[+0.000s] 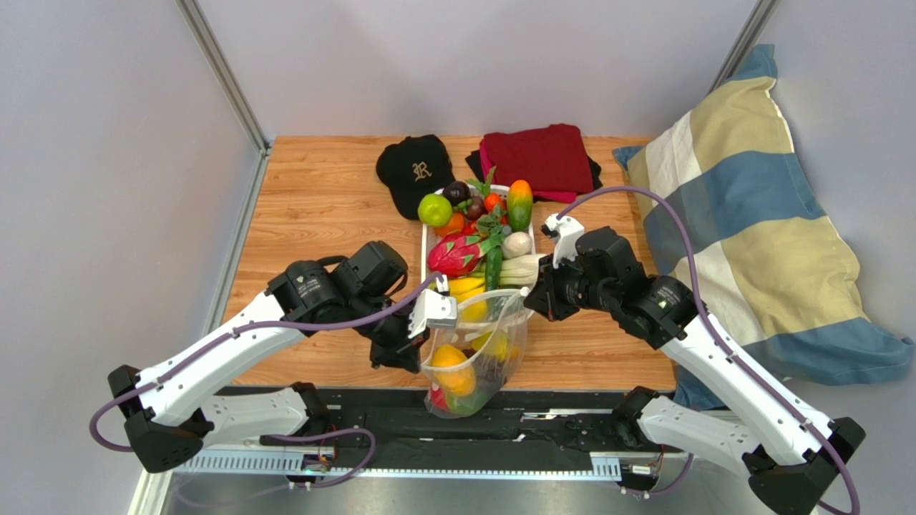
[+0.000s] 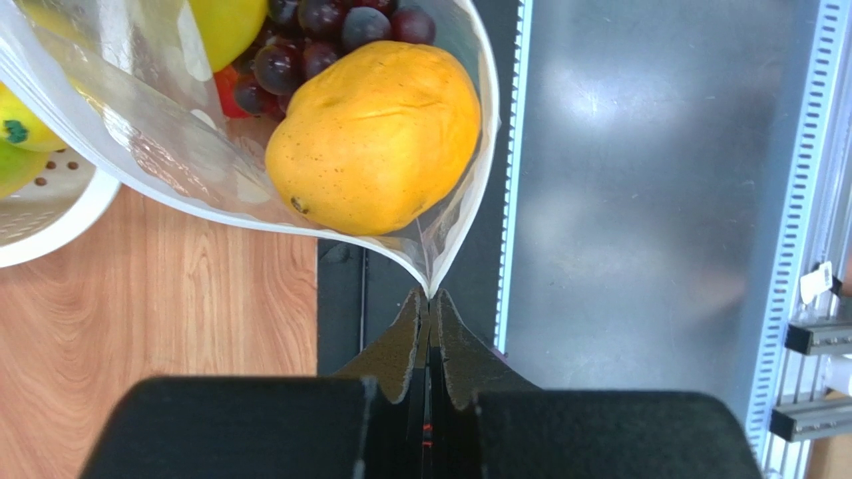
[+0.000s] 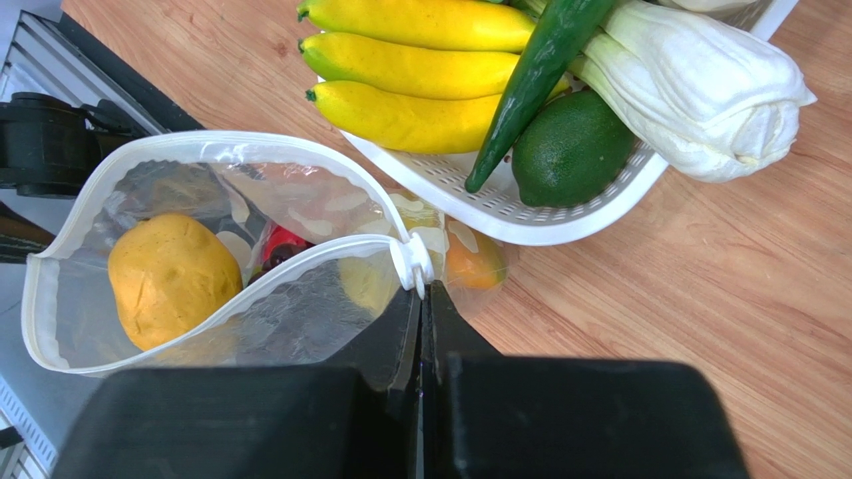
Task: Place the food in the zip-top bag and seal the zipper
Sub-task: Zip the zipper food storage bag at the center of the board.
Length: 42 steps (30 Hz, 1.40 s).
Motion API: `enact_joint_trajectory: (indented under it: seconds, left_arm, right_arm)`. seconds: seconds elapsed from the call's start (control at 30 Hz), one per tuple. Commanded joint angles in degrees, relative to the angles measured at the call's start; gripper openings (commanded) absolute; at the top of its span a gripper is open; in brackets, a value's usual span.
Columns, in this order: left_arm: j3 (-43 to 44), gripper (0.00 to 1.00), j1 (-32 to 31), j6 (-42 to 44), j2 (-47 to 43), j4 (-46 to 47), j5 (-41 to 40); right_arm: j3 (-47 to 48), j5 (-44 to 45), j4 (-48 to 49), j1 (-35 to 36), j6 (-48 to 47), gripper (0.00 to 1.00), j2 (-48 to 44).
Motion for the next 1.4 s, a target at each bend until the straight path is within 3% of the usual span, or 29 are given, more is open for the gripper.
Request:
enact_joint_trajectory:
  seconds: [0.0, 0.3, 0.37, 0.5, 0.6, 0.73, 0.87, 1.07, 1.17, 1.2, 1.27, 1.37]
  left_arm:
    - [3.05, 0.00, -0.10, -3.92, -1.78, 4.65, -1.79]
    - [14.57, 0.00, -0.01, -5.77, -1.10, 8.26, 0.41]
    - [13.78, 0.00, -0.09, -5.42, 1.70, 7.22, 0.33]
    - [11.06, 0.00, 0.08, -2.96, 4.45, 4.93, -1.34]
    - [6.84, 0.00, 2.00, -0.59, 1.12, 5.02, -2.31]
    - [2.53, 0.00, 12.36, 3.97, -4.78, 2.48, -1.68]
    - [-0.80, 0.00, 13.61, 11.62, -7.85, -1.57, -6.53]
    - [0.32, 0.00, 15.72, 14.09, -9.26, -1.58, -5.39]
    - [3.40, 0.23, 15.72, 14.97, -9.97, -0.79, -2.23]
    - [4.10, 0.42, 15.64, 15.32, -10.14, 0.00, -1.27]
    - [5.51, 0.56, 15.64, 14.62, -10.50, 4.21, 2.94]
    - [5.77, 0.61, 15.20, 8.84, -9.45, 13.08, 7.35]
  right_arm:
    - [0.08, -2.30, 3.83, -0.33, -1.54, 0.00, -2.62]
    - [-10.19, -16.52, 8.56, -0.32, -6.64, 0.00, -4.66]
    - [-12.57, -20.74, 10.59, -0.32, -5.77, 0.00, -3.25]
    - [-11.18, -19.10, 12.44, -0.41, -8.03, 0.00, 0.97]
    - [-7.50, -15.06, 9.65, -0.76, -11.19, 0.00, -0.60]
    - [-3.62, -16.89, 4.37, -1.73, -14.80, 0.00, -5.34]
    - [-5.45, -19.26, 6.37, -1.65, -15.34, 0.00, -10.01]
    - [-5.02, -23.13, 10.60, -1.73, -15.43, 0.00, -6.68]
    - [-4.93, -23.57, 11.83, -1.64, -16.13, 0.00, -6.32]
    - [-5.11, -23.75, 12.09, -1.56, -16.91, 0.00, -6.58]
    - [-5.81, -24.01, 12.36, -1.38, -17.71, 0.00, -7.72]
    - [-6.51, -23.84, 13.15, -1.12, -19.82, 0.00, -9.83]
